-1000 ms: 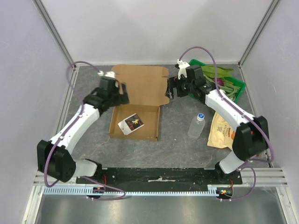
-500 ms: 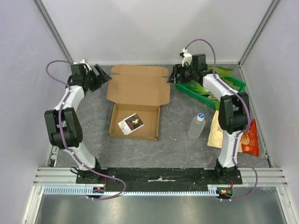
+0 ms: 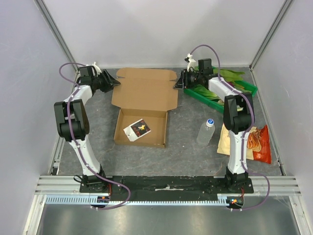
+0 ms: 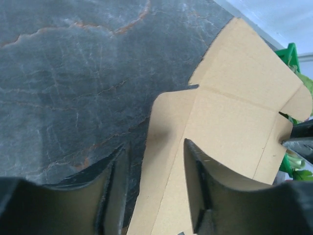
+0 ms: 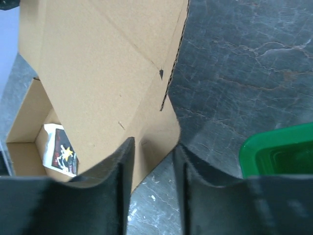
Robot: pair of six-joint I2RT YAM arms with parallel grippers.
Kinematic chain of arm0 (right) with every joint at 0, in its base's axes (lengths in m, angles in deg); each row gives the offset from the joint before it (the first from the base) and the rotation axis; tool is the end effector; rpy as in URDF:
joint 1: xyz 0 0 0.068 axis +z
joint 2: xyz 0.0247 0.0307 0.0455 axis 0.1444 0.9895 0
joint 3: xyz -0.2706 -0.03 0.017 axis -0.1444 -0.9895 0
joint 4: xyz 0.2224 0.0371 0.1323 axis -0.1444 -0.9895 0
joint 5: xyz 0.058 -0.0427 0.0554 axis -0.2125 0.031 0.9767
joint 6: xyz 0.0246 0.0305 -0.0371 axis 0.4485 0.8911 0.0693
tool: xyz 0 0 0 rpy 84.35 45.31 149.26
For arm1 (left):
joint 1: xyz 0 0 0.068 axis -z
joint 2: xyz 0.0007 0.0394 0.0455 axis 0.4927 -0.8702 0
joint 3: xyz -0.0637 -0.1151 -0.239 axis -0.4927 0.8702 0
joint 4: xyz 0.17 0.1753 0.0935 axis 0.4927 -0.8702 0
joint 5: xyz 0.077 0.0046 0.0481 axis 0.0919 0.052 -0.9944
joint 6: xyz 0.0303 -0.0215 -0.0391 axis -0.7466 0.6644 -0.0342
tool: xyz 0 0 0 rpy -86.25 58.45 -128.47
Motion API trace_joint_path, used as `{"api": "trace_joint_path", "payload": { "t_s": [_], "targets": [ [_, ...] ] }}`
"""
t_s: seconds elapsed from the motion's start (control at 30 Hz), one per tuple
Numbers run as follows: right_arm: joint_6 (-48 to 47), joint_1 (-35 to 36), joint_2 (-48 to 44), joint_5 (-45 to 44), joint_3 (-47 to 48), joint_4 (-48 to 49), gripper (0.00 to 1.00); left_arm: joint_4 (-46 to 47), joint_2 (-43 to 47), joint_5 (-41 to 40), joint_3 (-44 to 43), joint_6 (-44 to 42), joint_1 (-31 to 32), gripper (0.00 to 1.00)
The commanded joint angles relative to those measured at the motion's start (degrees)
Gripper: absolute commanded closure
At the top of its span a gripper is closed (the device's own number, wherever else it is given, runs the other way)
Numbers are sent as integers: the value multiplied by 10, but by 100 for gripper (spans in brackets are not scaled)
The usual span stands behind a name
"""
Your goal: Fold the paper box
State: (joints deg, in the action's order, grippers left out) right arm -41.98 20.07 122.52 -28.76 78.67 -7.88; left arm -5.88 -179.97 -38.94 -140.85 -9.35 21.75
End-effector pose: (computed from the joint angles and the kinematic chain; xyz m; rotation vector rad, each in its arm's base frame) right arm 0.4846 0.1256 0.2095 -0.3582 2.2289 1.0766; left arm 0.4521 0.0426 0.2118 -0.3906 2.2177 -0.8190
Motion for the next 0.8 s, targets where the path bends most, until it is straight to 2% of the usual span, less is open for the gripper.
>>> {"api": "trace_joint_path", "payload": {
  "t_s": [0.0, 0.03, 0.17, 0.23, 0.3, 0.4, 0.5, 0.63, 0.77],
  "targets": [
    [27, 0, -3, 40, 27, 47, 70, 43, -3, 41, -32, -4, -1, 53],
    [29, 3, -9, 31, 27, 48, 72, 46, 8, 35, -23, -6, 0, 59],
    [42, 15, -40, -7, 24, 43, 83, 46, 41, -1, -4, -15, 12, 66],
    [47, 22, -56, -29, 23, 40, 94, 28, 51, -35, 0, -23, 21, 72],
    [43, 38, -68, -64, 27, 28, 100, 16, 66, -58, 2, -38, 36, 77],
    [33, 57, -86, -101, 28, 22, 100, -3, 94, -112, 11, -59, 66, 91],
    [23, 84, -110, -182, 25, 19, 100, -25, 122, -195, 12, -71, 106, 98],
    [14, 132, -142, -304, 19, 22, 100, -23, 162, -319, 29, -74, 145, 98],
    [8, 170, -175, -448, -2, 61, 100, 25, 206, -402, 64, -65, 183, 98]
  ]
}}
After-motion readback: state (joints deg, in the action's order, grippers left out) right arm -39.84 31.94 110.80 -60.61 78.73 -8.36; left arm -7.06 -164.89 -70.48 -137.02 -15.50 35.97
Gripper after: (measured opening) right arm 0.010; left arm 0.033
